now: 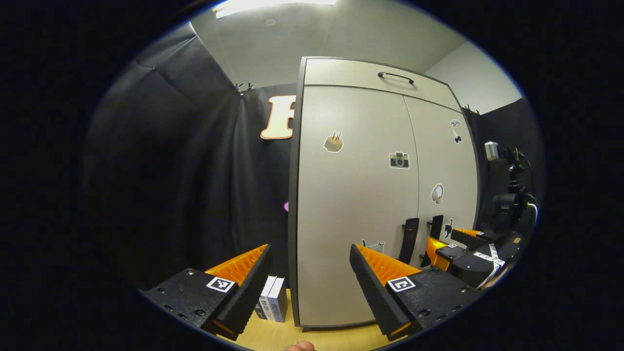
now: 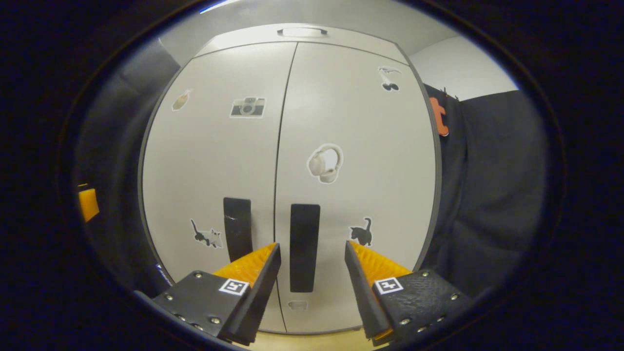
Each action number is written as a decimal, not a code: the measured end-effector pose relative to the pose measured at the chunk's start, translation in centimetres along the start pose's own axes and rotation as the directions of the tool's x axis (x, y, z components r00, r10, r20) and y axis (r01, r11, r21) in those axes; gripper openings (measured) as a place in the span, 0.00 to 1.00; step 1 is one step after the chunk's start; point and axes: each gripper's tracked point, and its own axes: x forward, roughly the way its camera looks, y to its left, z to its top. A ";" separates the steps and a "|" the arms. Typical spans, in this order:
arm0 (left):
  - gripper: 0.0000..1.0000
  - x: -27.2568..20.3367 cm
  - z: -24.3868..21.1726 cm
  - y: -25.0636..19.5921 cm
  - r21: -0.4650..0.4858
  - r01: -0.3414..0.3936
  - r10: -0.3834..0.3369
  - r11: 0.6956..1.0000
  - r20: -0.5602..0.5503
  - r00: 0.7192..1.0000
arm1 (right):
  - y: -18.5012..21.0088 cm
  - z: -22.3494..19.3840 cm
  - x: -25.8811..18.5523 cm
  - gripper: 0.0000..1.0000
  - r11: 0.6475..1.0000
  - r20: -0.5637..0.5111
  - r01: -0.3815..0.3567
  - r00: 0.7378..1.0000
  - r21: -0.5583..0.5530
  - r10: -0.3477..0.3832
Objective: Open the right door of the double-door shoe cabinet with the right hand, and open the left door with the left hand.
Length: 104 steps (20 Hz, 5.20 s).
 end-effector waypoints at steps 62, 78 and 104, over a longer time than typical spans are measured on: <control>0.98 -3.2 -4.7 -4.0 -0.063 0.052 -0.058 0.997 -0.113 0.992 | -10.8 -1.8 -10.9 0.22 0.993 -0.017 0.113 0.993 0.036 -0.113; 0.96 -5.0 -5.0 -8.7 -0.058 0.096 -0.103 0.994 -0.126 0.987 | -18.2 -2.1 -13.1 0.22 0.976 -0.053 0.204 0.978 0.073 -0.201; 0.96 6.6 -6.0 -17.2 0.002 0.048 -0.047 0.999 -0.122 0.991 | -25.8 -3.2 -11.1 0.05 0.990 -0.074 -0.066 0.994 0.122 0.075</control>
